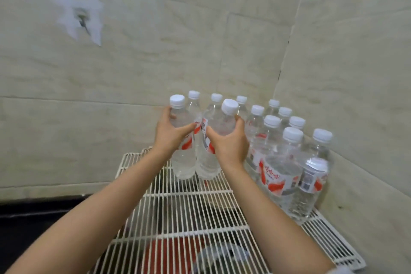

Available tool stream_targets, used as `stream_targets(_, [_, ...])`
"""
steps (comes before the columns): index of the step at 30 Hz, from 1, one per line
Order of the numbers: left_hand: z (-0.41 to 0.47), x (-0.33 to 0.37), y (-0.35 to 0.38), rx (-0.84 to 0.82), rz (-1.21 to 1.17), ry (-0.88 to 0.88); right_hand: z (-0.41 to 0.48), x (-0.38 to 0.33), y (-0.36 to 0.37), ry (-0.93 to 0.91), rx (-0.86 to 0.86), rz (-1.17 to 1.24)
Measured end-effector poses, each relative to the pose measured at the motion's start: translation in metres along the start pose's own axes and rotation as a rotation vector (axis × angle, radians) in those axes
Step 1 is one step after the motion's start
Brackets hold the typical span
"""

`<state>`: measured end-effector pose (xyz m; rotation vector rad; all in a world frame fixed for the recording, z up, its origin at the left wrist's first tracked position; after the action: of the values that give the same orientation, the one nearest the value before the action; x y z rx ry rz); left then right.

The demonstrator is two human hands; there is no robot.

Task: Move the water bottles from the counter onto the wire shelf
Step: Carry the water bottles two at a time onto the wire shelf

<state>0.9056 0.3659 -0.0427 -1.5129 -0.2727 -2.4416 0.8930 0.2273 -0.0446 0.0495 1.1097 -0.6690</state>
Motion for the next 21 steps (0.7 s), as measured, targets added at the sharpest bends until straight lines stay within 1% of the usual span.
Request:
stream_targets(3, [0.014, -0.01, 0.015, -0.042, 0.021, -0.014, 0.022, 0.006, 0.018, 0.059, 0.011, -0.083])
stream_targets(7, [0.029, -0.017, 0.029, -0.083, 0.087, -0.04, 0.039, 0.019, 0.027, 0.135, -0.029, -0.145])
stream_targets(11, [0.034, -0.026, 0.037, -0.146, 0.169, -0.052, 0.048, 0.026, 0.028, 0.105, -0.123, -0.193])
stream_targets(16, [0.033, -0.029, 0.036, -0.155, 0.146, -0.134, 0.038, 0.03, 0.029, 0.052, -0.212, -0.106])
stream_targets(21, [0.025, -0.024, 0.029, -0.213, 0.188, -0.167, 0.028, 0.028, 0.02, 0.098, -0.256, -0.015])
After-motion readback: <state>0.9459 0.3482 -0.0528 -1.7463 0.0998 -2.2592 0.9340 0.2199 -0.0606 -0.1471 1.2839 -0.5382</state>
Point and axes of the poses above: each hand's wrist, its own z-axis towards the middle knuckle, its own y-axis out of the palm, x = y × z, the point moved 2 cm from there along z, towards the middle knuckle, and after that the axes turned 2 degrees about -z, right-handed, at the moved point
